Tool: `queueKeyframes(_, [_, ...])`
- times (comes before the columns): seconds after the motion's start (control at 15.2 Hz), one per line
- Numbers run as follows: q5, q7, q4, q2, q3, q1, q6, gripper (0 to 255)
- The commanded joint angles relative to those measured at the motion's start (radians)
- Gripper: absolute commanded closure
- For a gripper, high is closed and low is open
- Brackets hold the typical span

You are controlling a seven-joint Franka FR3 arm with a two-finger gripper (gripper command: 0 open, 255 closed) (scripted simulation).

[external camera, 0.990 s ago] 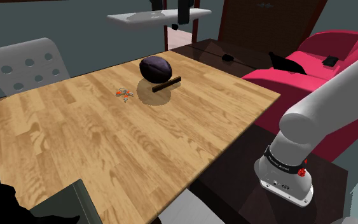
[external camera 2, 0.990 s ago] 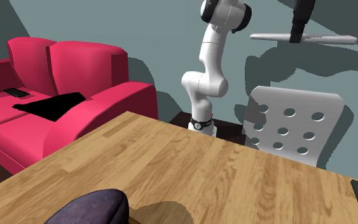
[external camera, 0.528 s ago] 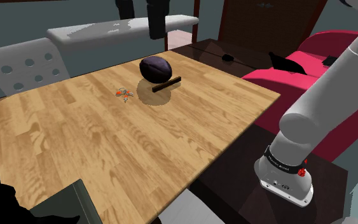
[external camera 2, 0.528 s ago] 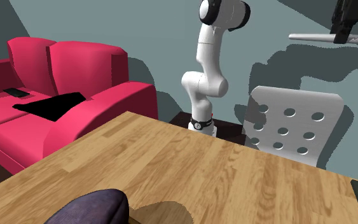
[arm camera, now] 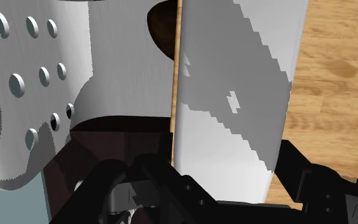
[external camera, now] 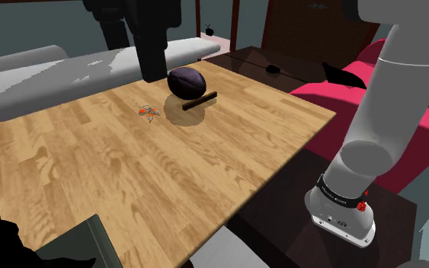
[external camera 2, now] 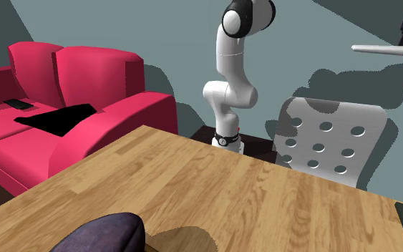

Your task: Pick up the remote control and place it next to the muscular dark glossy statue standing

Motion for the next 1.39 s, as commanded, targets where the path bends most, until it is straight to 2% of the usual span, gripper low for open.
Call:
queueKeyframes(0.0, [0.053, -0.030, -0.057, -0.050, 0.008, -0.061, 0.040, 255])
queueKeyframes(0.2, [0.143, -0.090, -0.139, -0.139, -0.001, -0.138, 0.096, 255])
queueKeyframes(0.4, [0.222, -0.148, -0.213, -0.222, -0.041, -0.169, 0.143, 255])
queueKeyframes(0.79, [0.312, -0.218, -0.341, -0.322, -0.121, -0.156, 0.225, 255])
queueKeyframes(1.32, [0.369, -0.266, -0.487, -0.392, -0.171, -0.130, 0.330, 255])
